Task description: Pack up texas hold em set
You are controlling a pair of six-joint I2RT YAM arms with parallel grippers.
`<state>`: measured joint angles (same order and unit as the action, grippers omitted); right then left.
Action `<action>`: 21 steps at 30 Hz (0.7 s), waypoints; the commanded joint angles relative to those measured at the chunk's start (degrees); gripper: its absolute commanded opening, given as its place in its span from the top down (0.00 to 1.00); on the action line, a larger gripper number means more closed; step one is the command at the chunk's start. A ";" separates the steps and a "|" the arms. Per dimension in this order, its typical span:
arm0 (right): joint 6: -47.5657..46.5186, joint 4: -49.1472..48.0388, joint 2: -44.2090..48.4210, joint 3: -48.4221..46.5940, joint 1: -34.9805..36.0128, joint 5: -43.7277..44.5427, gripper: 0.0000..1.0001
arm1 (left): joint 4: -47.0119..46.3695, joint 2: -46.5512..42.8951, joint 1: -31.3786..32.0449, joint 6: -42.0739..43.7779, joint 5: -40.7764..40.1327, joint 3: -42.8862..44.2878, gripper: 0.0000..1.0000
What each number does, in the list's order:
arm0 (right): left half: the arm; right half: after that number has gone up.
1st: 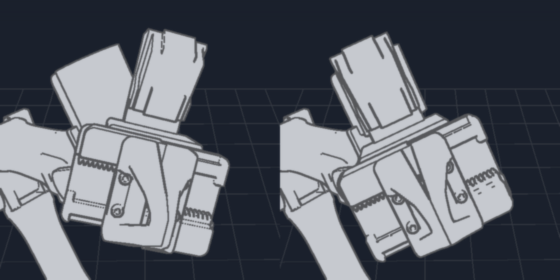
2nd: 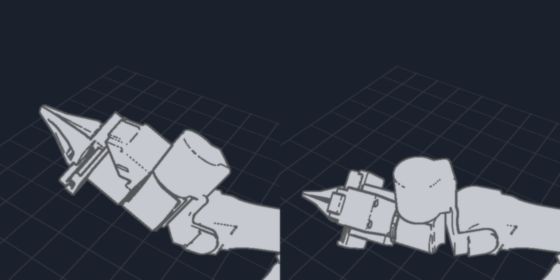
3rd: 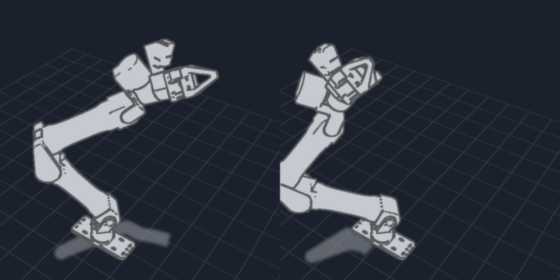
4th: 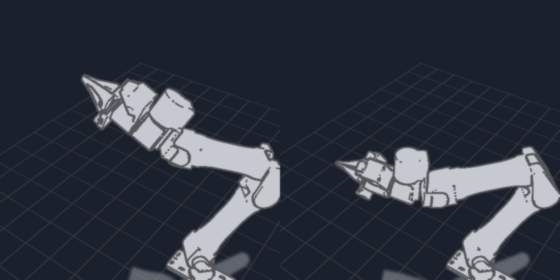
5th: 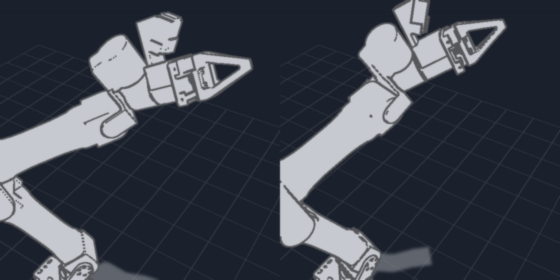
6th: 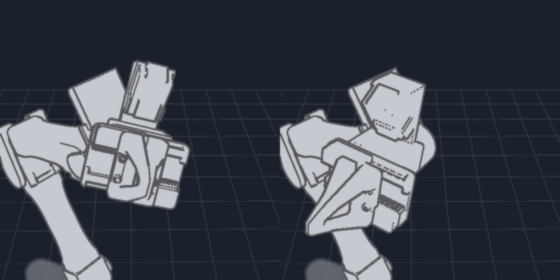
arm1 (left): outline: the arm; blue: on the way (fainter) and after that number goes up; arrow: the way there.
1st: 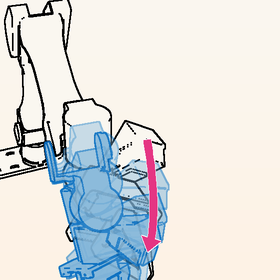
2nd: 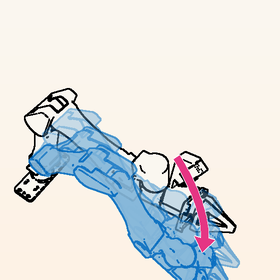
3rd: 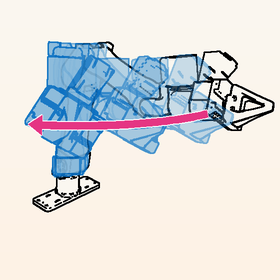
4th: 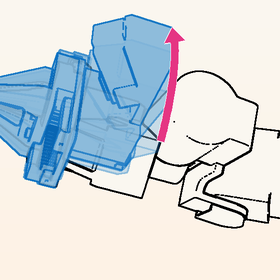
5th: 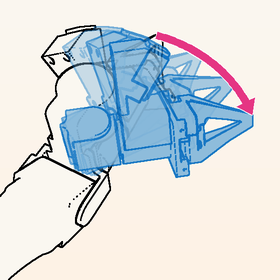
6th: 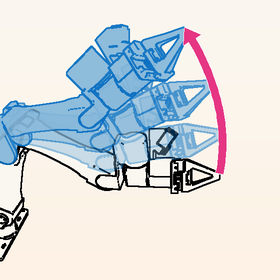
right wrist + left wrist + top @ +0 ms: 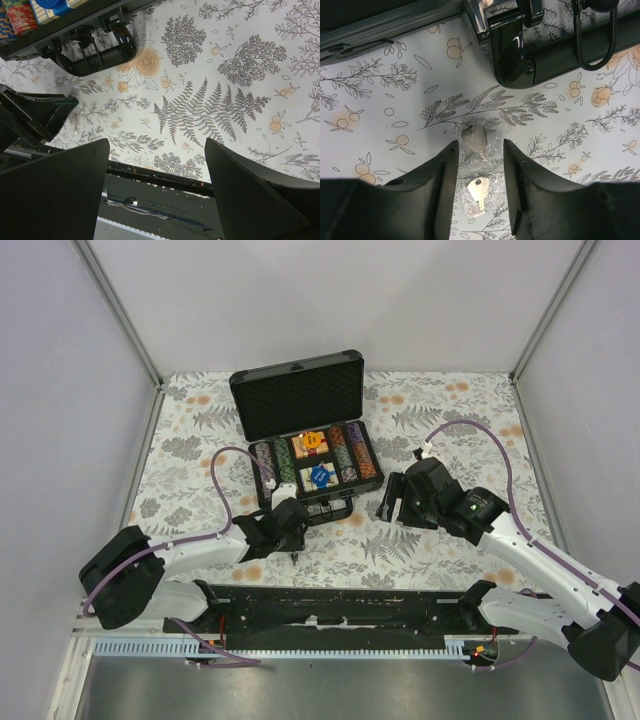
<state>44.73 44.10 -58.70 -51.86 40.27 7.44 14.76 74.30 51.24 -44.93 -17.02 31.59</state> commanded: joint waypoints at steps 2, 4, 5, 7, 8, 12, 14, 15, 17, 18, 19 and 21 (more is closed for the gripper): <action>-0.35 -1.82 0.25 0.44 -0.11 0.12 0.16 | -0.88 2.86 0.87 -0.69 -2.58 2.50 0.63; -0.52 -1.82 0.25 0.35 -0.19 -0.06 0.15 | -0.18 2.61 1.22 0.01 -2.15 3.12 0.73; -0.70 -1.82 0.34 0.35 -0.19 -0.15 0.15 | 0.35 2.25 1.58 0.19 -2.41 3.64 0.80; -0.78 -1.91 0.60 0.35 -0.19 -0.06 0.15 | 2.01 1.03 1.67 0.54 -2.93 4.35 0.90; -0.78 -1.91 0.78 0.44 -0.11 0.03 0.15 | 2.63 0.50 1.67 0.72 -3.28 4.70 0.95; -0.79 -2.08 0.43 0.44 -0.19 -0.15 0.15 | 5.27 -3.19 1.75 1.33 -4.08 5.93 0.98; -0.70 -2.35 0.25 0.53 -0.19 -0.41 0.15 | 6.32 -5.21 1.75 1.68 -4.17 6.55 0.98; -0.70 -2.35 0.34 0.61 -0.19 -0.50 0.15 | 6.94 -6.35 1.67 1.86 -4.34 7.16 0.98; -0.70 -2.35 0.42 0.53 -0.19 -0.50 0.15 | 7.82 -8.29 1.75 2.47 -4.78 8.30 0.98; -0.70 -2.35 0.43 0.44 -0.19 -0.41 0.15 | 8.17 -9.25 1.67 2.91 -5.48 8.92 0.98; -0.70 -2.35 0.51 0.44 -0.19 -0.50 0.15 | 8.44 -9.87 1.58 3.52 -6.09 9.79 0.98; -0.70 -2.35 0.60 0.44 -0.11 -0.24 0.15 | 8.26 -10.67 1.58 4.58 -7.24 11.81 0.98</action>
<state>44.64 43.55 -58.70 -51.75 40.27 7.33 22.44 66.22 52.64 -43.62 -20.03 38.54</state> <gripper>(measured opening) 0.848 0.026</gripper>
